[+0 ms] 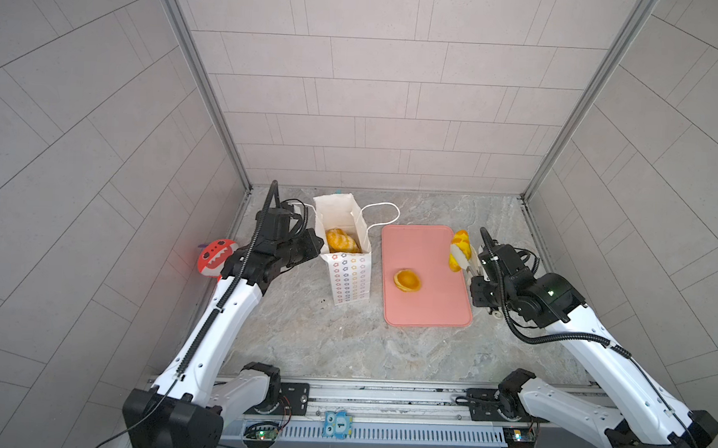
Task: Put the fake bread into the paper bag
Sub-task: 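Lift the yellow bun with the right gripper and swing it toward the bag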
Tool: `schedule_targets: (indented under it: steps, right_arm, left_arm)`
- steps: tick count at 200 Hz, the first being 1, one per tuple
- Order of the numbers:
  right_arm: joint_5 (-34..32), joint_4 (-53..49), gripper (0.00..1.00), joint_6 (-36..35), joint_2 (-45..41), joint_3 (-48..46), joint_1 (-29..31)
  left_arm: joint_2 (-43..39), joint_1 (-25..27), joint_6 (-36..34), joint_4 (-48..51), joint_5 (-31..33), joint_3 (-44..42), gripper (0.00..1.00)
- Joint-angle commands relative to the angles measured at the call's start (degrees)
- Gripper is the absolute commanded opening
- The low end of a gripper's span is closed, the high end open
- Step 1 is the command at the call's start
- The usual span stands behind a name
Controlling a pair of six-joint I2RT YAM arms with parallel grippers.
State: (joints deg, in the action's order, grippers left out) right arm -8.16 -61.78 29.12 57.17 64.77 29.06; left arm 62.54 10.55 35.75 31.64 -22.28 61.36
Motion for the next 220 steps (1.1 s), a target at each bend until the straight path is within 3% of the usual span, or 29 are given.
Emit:
schedule_targets:
  steps: [1,137,220]
  right_arm:
    - [-1.44,-0.71,0.36,-2.0,0.65,3.07,-0.57]
    - [-2.27,-2.47,0.36,-7.98,7.64,22.01,-2.8]
    - [0.75,-2.08,0.36,-8.44,9.71,28.51,-2.79]
  left_arm:
    - [-0.77,0.43,-0.59,1.32,0.42,0.42,0.1]
    - [-0.93,0.37,-0.76,1.76,0.66,0.69,0.1]
    - [-0.84,0.35,-0.59,1.83,0.55,1.04,0.1]
